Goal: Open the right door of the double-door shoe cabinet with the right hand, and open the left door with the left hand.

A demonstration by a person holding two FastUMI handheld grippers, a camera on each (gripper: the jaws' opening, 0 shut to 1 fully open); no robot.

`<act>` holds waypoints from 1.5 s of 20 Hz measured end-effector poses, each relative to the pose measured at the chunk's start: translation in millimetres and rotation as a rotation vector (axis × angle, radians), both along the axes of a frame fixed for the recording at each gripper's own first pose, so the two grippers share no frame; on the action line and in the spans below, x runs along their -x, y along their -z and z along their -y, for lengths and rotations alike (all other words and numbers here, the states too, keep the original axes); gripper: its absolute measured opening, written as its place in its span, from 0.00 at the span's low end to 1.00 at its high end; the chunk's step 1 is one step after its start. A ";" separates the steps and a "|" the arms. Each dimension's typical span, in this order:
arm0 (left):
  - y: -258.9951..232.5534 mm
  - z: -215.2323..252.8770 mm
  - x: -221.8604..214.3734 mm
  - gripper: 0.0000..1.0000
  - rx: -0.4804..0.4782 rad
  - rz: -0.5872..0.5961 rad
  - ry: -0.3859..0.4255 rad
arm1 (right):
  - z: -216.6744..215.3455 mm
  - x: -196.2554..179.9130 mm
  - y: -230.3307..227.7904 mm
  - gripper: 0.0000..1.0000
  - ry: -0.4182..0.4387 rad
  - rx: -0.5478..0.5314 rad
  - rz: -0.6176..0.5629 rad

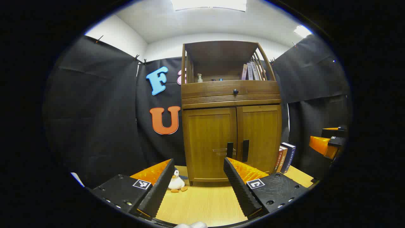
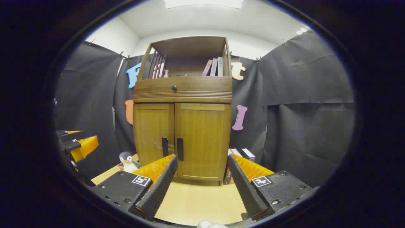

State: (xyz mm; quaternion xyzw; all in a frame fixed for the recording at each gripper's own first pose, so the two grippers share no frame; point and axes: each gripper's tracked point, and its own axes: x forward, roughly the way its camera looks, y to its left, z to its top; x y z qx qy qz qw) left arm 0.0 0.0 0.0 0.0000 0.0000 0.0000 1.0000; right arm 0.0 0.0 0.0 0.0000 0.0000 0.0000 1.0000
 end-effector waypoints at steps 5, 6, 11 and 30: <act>2.5 -8.8 0.7 0.94 0.015 -0.006 0.010 | -6.0 -1.7 4.2 1.00 0.007 0.008 -0.007; 2.4 -8.7 0.5 0.94 0.012 -0.007 0.012 | -8.0 -2.7 6.9 1.00 0.006 0.011 -0.010; 7.3 -9.9 1.9 0.94 0.009 -0.017 0.026 | -13.3 -4.6 12.1 1.00 0.005 0.001 -0.027; 6.3 -7.4 3.7 0.94 -0.013 -0.048 -0.084 | -64.7 -211.6 57.0 1.00 -0.095 0.032 -0.103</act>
